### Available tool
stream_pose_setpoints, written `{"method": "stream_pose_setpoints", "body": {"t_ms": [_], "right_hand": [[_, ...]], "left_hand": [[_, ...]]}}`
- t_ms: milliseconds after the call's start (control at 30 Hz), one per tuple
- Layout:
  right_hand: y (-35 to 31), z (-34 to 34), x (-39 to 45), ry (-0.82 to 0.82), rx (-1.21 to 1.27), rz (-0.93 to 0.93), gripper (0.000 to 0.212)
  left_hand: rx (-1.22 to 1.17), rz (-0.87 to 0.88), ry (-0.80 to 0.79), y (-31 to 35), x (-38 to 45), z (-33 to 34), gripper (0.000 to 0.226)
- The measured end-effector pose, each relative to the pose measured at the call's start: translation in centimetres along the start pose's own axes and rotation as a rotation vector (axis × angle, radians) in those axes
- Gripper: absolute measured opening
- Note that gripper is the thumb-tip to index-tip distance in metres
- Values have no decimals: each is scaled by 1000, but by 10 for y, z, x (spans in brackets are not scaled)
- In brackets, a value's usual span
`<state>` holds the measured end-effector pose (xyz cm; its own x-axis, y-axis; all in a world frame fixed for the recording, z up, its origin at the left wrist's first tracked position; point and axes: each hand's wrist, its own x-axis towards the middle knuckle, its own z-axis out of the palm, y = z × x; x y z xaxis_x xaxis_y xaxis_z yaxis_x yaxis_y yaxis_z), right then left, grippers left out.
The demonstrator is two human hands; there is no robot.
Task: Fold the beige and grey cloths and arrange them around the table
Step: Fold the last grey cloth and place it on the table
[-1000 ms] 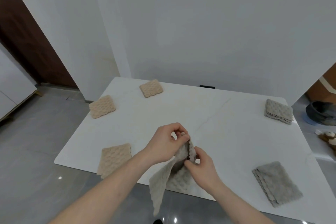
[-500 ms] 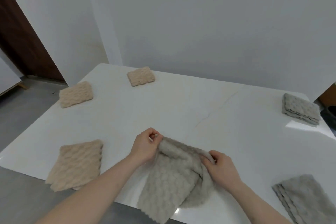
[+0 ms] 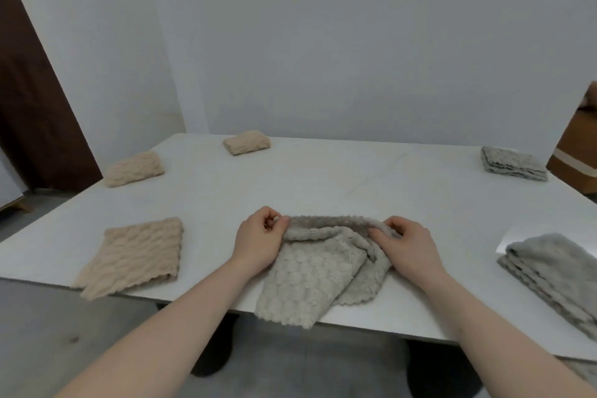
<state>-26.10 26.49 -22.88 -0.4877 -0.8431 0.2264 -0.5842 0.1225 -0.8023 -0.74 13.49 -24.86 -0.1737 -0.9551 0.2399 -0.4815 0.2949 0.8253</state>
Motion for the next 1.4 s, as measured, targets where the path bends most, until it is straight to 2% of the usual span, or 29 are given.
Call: {"method": "stream_pose_setpoints", "body": {"t_ms": [100, 233, 333, 500, 633, 700, 833, 933, 1000, 1100, 1233, 1400], "right_hand": [[-3, -6, -30, 13, 10, 49, 17], [-3, -30, -55, -106, -11, 65, 11], [-14, -54, -64, -153, -69, 22, 18], [-64, -91, -71, -109, -7, -89, 46], [-100, -106, -71, -124, 114, -132, 45], [-111, -110, -68, -127, 207, -132, 38], [-133, -115, -54, -106, 386, -117, 26], [-141, -112, -36, -77, 441, -84, 36], [-140, -108, -22, -48, 412, -60, 42], [-134, -101, -5, -26, 287, -43, 32], [-114, -86, 22, 87, 58, -59, 27], [-84, -63, 60, 151, -135, 3, 22]], "left_hand": [[22, -14, -61, 6, -24, -7, 22], [-10, -24, -114, 18, -42, -26, 21], [11, 44, -124, 41, -48, -52, 22], [-5, 161, -12, 93, -50, -107, 24], [-13, 219, 105, 117, -55, -144, 24], [-31, 230, 143, 124, -54, -159, 24], [-60, 241, 146, 137, -42, -176, 24], [-55, 238, 151, 145, -27, -176, 24], [-49, 223, 162, 145, -14, -170, 24], [-43, 165, 140, 137, 8, -156, 25], [-21, 60, 38, 118, 36, -125, 27], [7, -10, 23, 93, 69, -83, 28]]}}
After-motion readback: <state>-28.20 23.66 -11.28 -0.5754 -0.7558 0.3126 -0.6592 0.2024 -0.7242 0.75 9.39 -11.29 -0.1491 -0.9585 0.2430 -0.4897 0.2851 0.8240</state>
